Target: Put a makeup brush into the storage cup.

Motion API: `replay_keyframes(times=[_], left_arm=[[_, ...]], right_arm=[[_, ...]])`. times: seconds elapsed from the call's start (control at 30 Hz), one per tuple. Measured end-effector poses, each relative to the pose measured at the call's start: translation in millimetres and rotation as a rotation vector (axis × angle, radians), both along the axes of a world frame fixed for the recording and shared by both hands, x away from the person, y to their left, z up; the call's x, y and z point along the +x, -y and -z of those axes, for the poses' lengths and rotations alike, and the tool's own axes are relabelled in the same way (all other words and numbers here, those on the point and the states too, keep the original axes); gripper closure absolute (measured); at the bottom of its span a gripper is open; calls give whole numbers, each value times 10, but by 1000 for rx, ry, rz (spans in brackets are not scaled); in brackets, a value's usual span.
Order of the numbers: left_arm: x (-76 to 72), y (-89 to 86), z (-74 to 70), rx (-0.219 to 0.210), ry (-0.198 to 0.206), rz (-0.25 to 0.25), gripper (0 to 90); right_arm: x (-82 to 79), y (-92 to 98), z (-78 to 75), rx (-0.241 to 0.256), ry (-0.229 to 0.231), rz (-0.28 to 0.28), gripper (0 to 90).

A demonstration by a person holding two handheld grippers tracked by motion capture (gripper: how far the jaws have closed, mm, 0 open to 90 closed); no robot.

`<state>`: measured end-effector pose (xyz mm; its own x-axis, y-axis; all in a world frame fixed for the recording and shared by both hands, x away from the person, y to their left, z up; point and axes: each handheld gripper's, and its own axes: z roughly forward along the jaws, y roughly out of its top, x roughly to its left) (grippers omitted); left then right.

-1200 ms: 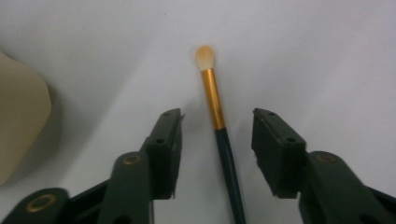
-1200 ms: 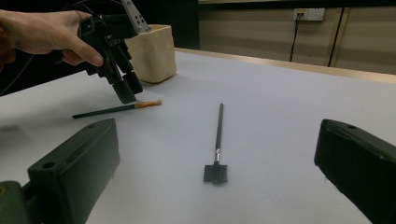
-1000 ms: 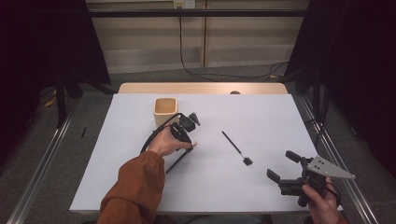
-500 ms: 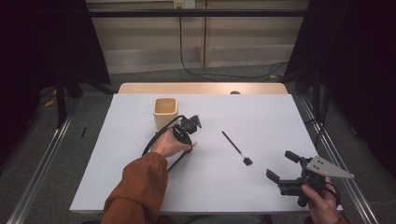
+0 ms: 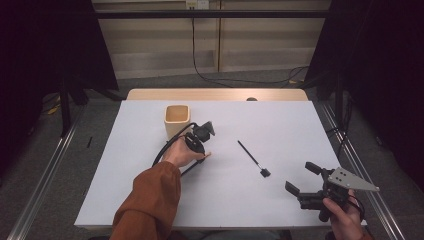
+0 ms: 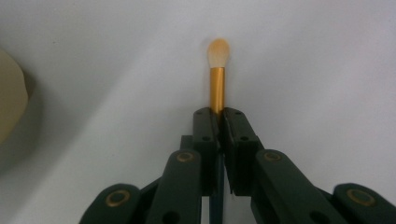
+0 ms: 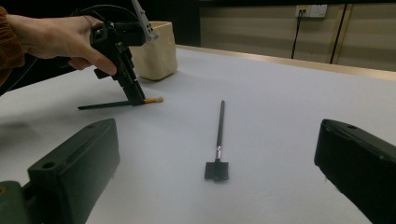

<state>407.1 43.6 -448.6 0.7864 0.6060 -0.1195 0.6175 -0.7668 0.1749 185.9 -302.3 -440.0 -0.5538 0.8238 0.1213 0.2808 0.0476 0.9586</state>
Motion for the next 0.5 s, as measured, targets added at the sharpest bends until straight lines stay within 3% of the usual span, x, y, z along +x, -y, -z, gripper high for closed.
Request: replay_keyframes(times=[0.17, 0.3, 0.5], left_arm=[[13, -34, -7, -14, -9, -13, 843], [25, -86, 1, -54, -18, -39, 843], [26, -111, -6, -61, -16, -50, 843]], right_arm=[[-4, -1, -2, -1, 0, 1, 0], [-7, 5, -3, -2, -3, 2, 0], [-10, 10, -5, -2, -2, 6, 0]])
